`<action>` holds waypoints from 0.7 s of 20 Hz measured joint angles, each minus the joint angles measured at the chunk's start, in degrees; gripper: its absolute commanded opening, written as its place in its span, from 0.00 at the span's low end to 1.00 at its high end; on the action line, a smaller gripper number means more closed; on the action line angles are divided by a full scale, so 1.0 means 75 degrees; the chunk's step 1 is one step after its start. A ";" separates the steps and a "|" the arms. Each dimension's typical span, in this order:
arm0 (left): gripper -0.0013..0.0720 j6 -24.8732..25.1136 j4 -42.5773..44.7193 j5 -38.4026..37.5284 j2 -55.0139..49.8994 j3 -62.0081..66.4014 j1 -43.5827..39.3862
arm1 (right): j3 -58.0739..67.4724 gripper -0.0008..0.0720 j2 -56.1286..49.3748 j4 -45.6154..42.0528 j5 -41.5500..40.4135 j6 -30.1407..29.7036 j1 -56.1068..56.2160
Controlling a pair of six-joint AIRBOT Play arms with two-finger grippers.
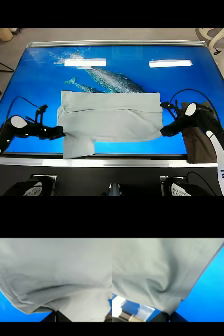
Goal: Fold the shirts.
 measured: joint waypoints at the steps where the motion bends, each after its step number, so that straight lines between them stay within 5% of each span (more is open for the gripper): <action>1: 0.04 0.0015 0.0000 -0.0047 0.0041 0.0294 0.0000 | 0.0254 0.04 0.0093 -0.0032 -0.0023 -0.0006 -0.0015; 6: 0.04 0.0067 0.0003 0.0114 -0.0388 0.1950 -0.0003 | 0.1542 0.04 -0.0041 0.0012 -0.0883 -0.0108 -0.0003; 14: 0.04 0.0041 -0.0076 0.0230 -0.3351 0.5109 -0.0006 | 0.3060 0.04 -0.1801 0.0210 -0.1982 -0.0146 0.0000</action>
